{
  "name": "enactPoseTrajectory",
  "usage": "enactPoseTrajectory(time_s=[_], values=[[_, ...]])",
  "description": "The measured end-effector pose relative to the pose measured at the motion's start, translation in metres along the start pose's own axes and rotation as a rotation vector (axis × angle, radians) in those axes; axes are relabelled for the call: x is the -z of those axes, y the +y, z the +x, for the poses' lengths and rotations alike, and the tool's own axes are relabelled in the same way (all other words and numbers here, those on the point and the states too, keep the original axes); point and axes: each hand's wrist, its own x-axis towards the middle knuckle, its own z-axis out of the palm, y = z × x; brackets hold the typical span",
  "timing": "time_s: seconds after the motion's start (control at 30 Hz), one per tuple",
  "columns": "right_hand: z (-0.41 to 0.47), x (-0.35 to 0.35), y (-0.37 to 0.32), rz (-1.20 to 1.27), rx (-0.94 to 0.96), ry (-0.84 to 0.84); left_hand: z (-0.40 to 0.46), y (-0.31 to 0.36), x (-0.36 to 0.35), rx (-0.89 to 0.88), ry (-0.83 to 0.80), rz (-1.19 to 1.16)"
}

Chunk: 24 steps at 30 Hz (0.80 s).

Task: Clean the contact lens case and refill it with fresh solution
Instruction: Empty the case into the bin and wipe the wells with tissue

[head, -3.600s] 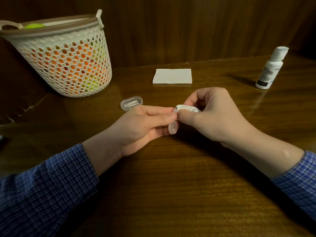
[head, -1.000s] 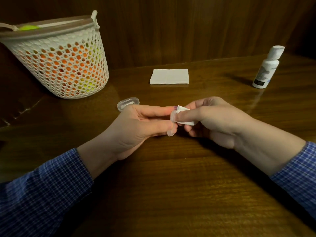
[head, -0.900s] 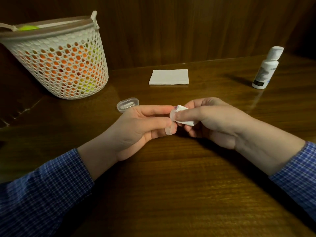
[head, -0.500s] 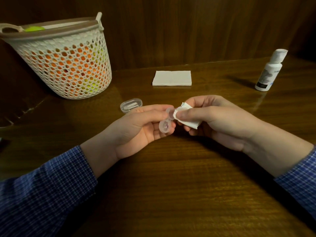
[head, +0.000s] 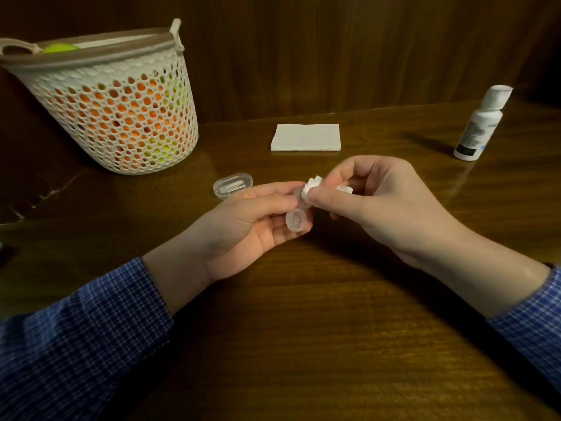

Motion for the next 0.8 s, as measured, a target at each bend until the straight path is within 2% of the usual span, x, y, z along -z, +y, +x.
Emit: enactPoseTrajectory(time_s=[0.17,0.43,0.57,0.8], values=[[-0.0029,0.0038,-0.0028,-0.144,0.107,-0.066,0.0008,0.0022,0.0004,0.019,0.008,-0.065],[-0.004,-0.0009,0.0035,-0.444,0.304,0.065,0.0002,0.002,0.001,0.013,-0.022,-0.095],[-0.0046,-0.0007,0.0049,-0.523,0.425,0.034,-0.0011,0.0012,0.0014,0.0,-0.032,-0.086],[-0.0066,-0.0029,0.0044,-0.485,0.366,-0.07,-0.0009,-0.001,0.0039,-0.009,-0.036,-0.013]])
